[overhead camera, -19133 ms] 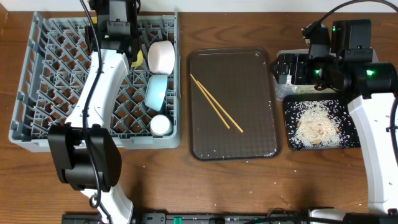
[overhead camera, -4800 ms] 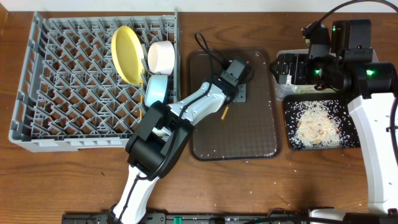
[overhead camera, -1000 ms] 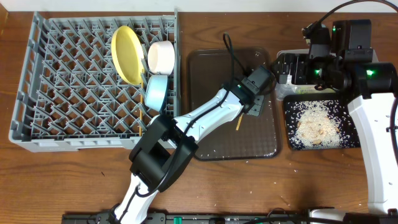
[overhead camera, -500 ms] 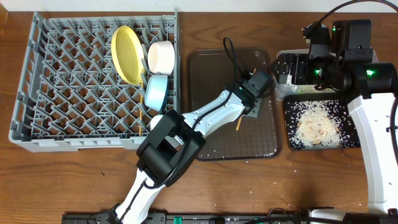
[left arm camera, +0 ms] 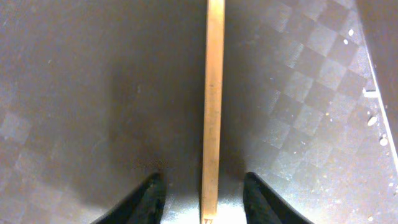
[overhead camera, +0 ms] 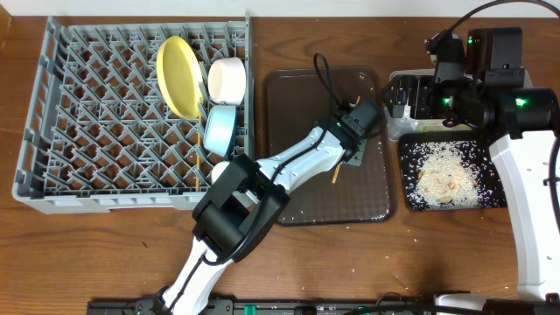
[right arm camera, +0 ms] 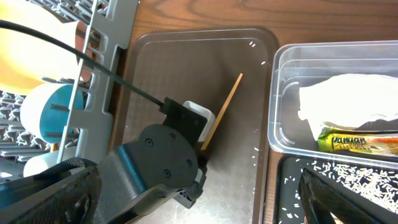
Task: Sort waste into correct bins and load items into the dishwasher
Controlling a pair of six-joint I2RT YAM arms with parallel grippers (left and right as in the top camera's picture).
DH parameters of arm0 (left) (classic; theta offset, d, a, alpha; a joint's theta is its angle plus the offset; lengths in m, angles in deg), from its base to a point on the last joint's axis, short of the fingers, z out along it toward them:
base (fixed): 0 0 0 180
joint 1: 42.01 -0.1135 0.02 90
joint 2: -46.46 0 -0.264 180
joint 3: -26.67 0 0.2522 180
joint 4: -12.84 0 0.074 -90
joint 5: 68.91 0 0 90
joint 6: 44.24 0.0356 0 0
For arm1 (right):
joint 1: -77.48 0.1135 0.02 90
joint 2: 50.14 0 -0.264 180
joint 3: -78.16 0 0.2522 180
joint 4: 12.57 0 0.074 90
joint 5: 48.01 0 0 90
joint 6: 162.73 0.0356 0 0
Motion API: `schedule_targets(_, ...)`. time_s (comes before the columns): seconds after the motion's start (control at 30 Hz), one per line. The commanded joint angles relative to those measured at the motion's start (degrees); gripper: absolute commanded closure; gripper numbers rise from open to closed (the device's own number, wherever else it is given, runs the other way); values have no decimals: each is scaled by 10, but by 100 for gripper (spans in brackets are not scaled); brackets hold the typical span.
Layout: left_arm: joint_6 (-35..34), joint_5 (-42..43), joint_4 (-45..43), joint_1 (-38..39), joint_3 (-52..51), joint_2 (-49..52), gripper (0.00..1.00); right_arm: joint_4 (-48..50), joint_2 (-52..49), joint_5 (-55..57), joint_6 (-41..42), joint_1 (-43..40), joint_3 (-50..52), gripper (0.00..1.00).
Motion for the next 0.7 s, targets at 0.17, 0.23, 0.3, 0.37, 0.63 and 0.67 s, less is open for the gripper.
schedule_targets(0.17, 2, -7, 2, 12, -1, 23, 81, -1, -3, -5, 0, 2, -1, 1)
schedule_targets(0.23, 2, -7, 2, 12, -1, 23, 81, -1, -3, -5, 0, 2, -1, 1)
schedule_targets(0.3, 2, -7, 3, 12, -1, 23, 81, -1, -3, -5, 0, 2, -1, 1)
schedule_targets(0.37, 2, -7, 3, 12, -1, 23, 81, -1, -3, -5, 0, 2, -1, 1)
schedule_targets(0.63, 3, -11, 9, 12, -1, 23, 92, -1, -3, -5, 0, 2, -1, 1)
schedule_targets(0.67, 3, -14, 9, 12, -1, 23, 92, -1, -3, -5, 0, 2, -1, 1)
